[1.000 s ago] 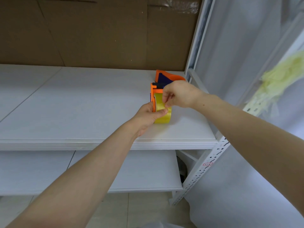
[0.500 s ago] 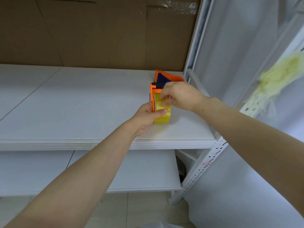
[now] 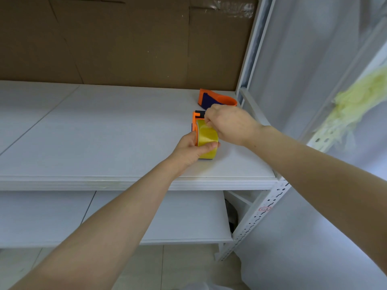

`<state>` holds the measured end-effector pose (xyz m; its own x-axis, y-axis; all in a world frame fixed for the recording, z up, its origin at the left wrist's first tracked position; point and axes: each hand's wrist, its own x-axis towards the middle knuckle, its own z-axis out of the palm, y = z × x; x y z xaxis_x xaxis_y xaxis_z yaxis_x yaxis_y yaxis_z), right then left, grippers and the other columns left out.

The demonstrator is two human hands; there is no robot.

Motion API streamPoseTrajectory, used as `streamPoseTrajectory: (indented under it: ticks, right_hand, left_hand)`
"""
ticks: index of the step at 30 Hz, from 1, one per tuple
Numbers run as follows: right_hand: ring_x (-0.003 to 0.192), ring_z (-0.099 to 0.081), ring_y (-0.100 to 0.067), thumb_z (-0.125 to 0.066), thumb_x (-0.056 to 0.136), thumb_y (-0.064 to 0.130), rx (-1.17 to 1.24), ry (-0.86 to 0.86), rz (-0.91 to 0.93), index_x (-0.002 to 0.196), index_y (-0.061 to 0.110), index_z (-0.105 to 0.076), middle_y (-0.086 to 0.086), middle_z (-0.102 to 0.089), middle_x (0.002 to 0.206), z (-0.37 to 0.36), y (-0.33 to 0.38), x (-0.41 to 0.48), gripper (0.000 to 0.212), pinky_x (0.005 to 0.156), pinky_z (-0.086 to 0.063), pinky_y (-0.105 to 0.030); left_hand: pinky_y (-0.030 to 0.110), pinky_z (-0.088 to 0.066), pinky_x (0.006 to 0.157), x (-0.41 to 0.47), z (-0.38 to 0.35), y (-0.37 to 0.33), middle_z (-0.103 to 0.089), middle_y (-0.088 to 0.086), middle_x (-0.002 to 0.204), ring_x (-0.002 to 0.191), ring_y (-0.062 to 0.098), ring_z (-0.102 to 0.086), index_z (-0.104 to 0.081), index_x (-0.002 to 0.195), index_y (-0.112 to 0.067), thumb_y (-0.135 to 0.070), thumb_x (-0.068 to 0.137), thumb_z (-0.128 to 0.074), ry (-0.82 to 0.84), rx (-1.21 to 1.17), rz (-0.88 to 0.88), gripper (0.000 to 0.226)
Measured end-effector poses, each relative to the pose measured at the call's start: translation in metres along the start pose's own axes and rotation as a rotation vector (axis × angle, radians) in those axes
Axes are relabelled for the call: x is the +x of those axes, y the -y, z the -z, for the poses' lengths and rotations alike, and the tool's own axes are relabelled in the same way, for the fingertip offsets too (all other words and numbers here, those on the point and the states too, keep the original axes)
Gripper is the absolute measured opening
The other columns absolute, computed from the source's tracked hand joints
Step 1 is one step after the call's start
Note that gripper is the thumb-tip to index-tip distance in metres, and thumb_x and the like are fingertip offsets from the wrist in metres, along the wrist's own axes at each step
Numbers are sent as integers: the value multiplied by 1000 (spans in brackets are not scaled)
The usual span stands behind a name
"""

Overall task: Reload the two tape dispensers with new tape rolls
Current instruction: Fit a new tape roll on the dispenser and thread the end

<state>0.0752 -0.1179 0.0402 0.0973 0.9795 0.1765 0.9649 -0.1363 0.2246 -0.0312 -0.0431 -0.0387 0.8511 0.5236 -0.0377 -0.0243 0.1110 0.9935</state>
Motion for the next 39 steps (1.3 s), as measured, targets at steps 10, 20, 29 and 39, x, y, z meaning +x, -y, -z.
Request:
streamPoseTrajectory:
  ticks: [10,20,29,39]
  right_hand:
    - [93,-60,-26,-48,93,10,457,0,-313,105,4,-59,-13,-65,105,8,-9,6,18,74,-48,-32]
    - [78,-51,-12,-57,91,21,465,50,-217,98,4,-67,-6,-64,89,17,-3,12,21,53,-35,-14]
    - [94,-63,-24,-56,89,17,475,-64,-294,96,5,-68,-11,-70,98,18,-2,18,18,74,-47,-32]
    - [55,-58,-15,-59,88,9,825,2,-504,72,7,-64,1,-57,64,28,-11,25,17,70,-56,-36]
  left_hand:
    - [30,-55,71,-2,-1,-5,-70,3,63,56,12,-67,-64,86,-11,-32,91,-57,-125,47,13,23]
    - [34,-52,75,-9,10,-4,-73,2,69,66,19,-68,-65,90,-15,-16,89,-58,-37,-45,15,7]
    - [24,-53,55,-15,12,-13,-68,3,55,47,14,-64,-63,72,-11,-33,89,-60,-138,10,-12,28]
    - [13,-47,46,-19,11,-22,-64,-4,45,42,3,-60,-60,63,-12,-36,88,-59,-233,21,11,35]
